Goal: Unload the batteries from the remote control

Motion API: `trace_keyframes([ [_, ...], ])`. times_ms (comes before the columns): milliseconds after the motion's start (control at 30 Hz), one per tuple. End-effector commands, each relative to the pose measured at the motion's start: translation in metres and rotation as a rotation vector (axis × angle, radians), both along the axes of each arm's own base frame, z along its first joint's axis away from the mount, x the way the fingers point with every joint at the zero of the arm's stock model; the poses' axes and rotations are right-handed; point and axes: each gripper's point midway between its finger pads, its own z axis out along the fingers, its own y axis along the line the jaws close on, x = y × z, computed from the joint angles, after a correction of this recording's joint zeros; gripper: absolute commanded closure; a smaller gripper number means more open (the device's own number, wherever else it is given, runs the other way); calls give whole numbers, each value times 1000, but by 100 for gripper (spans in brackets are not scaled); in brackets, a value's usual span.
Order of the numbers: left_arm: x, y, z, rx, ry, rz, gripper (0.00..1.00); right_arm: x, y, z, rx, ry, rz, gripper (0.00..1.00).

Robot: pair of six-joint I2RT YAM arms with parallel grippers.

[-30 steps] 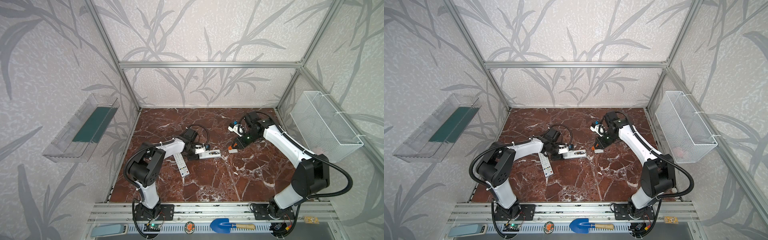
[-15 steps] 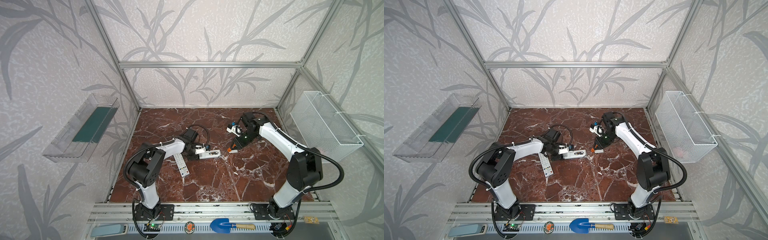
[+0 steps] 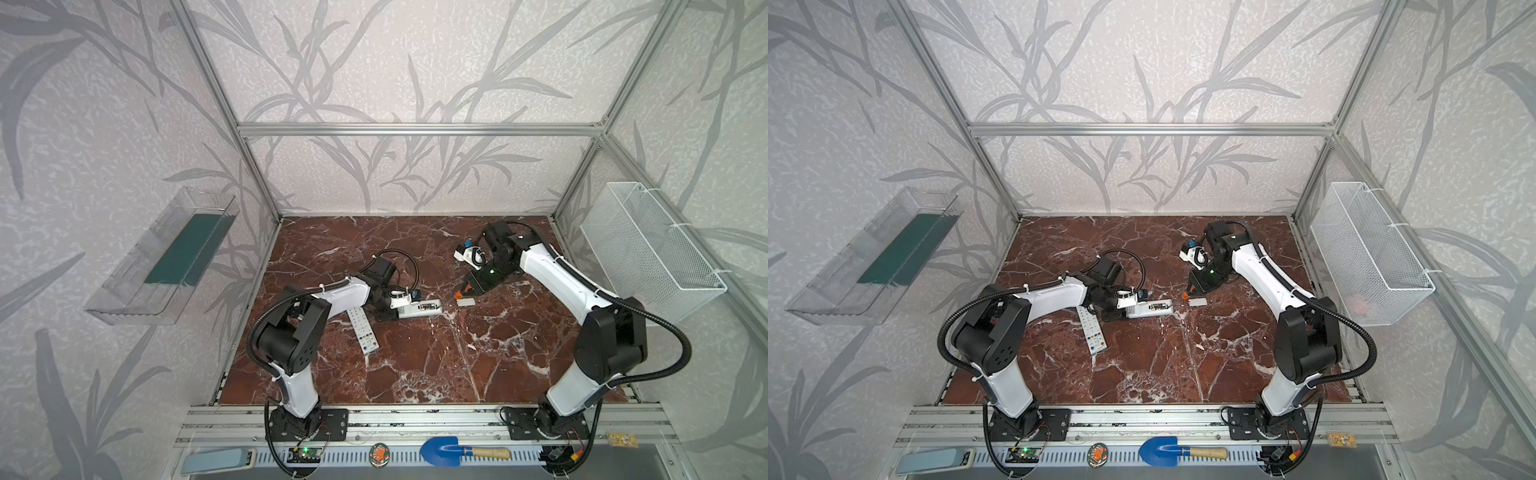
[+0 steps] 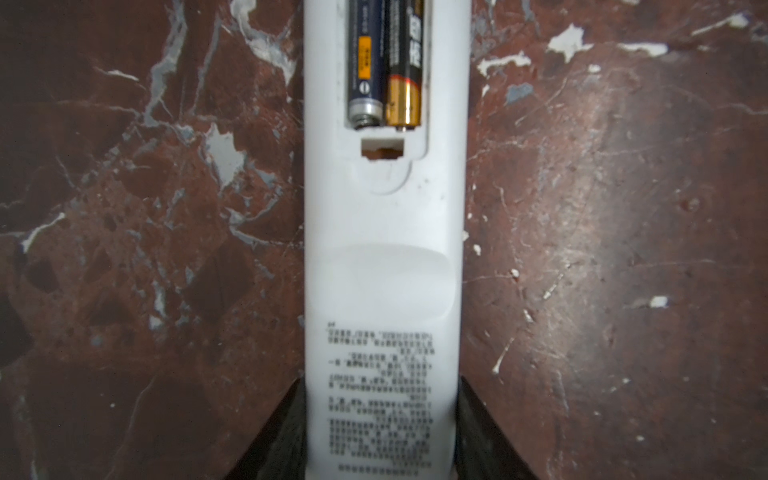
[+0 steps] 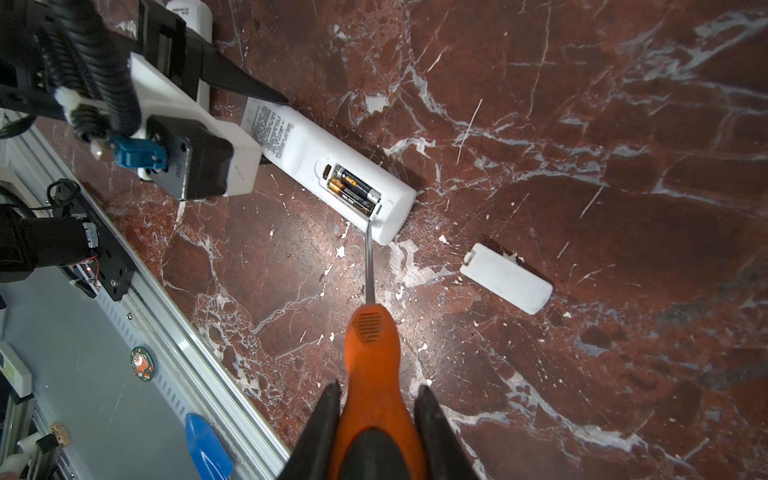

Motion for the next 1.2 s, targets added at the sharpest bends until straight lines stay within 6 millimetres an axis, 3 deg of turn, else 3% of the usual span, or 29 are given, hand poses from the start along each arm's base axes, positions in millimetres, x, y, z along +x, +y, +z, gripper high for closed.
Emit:
trace_keyframes([
  [0,-23,6,-9,35,63,-35,99,10,0,6,-11,-41,-15,100],
  [467,-23,5,-8,32,67,-35,100,13,3,-12,-9,-12,-6,100],
  [700,-24,3,-8,21,77,-39,100,1,16,-12,43,-8,70,100],
  [900,-26,0,-6,11,88,-45,100,-15,16,-22,-35,-33,187,100],
  [1167,-27,0,-6,11,92,-44,100,-30,23,-17,-50,-89,281,100],
])
